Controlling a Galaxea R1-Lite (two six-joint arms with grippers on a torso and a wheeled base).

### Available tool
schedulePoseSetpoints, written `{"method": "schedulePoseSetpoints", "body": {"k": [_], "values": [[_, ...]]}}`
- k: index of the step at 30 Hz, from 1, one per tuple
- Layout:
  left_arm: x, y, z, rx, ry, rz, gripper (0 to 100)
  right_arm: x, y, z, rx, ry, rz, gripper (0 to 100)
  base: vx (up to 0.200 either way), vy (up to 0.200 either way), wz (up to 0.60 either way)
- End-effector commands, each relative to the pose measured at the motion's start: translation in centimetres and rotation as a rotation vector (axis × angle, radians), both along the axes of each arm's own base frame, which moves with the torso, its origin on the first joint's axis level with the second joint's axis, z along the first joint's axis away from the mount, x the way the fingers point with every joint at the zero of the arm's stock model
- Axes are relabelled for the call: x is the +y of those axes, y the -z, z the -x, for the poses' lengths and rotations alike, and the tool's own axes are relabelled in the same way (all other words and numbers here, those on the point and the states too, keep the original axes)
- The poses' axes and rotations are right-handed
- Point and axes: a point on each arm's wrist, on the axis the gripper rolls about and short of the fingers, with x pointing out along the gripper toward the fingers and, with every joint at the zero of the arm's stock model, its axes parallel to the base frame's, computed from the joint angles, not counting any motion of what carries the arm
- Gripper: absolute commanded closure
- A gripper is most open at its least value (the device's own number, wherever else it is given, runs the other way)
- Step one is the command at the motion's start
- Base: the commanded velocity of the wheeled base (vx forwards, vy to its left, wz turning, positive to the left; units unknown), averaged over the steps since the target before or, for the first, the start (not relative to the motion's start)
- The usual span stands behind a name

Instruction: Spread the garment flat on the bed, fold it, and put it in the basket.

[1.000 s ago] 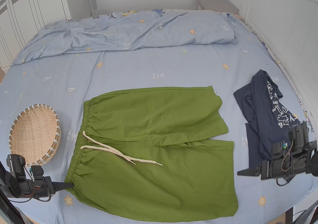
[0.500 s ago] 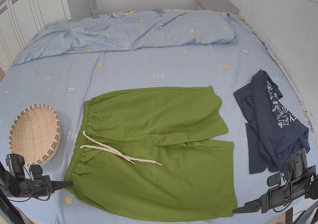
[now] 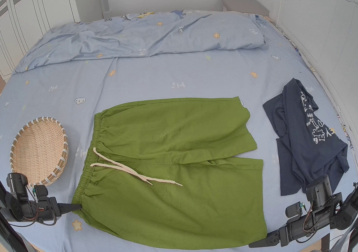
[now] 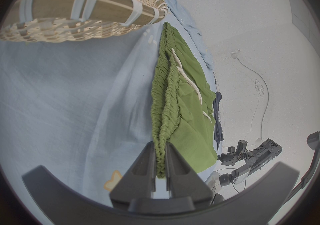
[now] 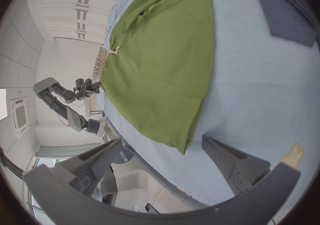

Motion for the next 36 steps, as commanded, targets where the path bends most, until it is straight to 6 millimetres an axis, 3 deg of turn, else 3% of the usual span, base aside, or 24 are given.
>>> {"method": "schedulePoseSetpoints", "body": {"k": [1, 12, 30, 31, 36], "values": [[0.0, 0.0, 0.0, 0.002, 0.001, 0.001, 100, 0.5, 1.6, -0.2, 0.064, -0.027, 0.027, 0, 0.000, 0.000, 0.00], [-0.1, 0.0, 0.0, 0.001, 0.004, 0.001, 100, 2.1, 2.6, -0.7, 0.025, -0.085, 0.008, 0, 0.000, 0.000, 0.00], [0.0, 0.0, 0.1, 0.000, -0.001, 0.000, 100, 1.9, 2.7, -1.0, 0.039, -0.029, -0.011, 0, 0.000, 0.000, 0.00], [0.0, 0.0, 0.1, -0.001, -0.001, -0.001, 100, 1.9, 2.7, -0.9, 0.042, -0.028, -0.010, 100, 0.000, 0.000, 0.00], [0.0, 0.0, 0.1, 0.001, -0.003, 0.001, 100, 1.4, 2.6, -0.5, 0.069, 0.003, 0.042, 100, 0.000, 0.000, 0.00]]}}
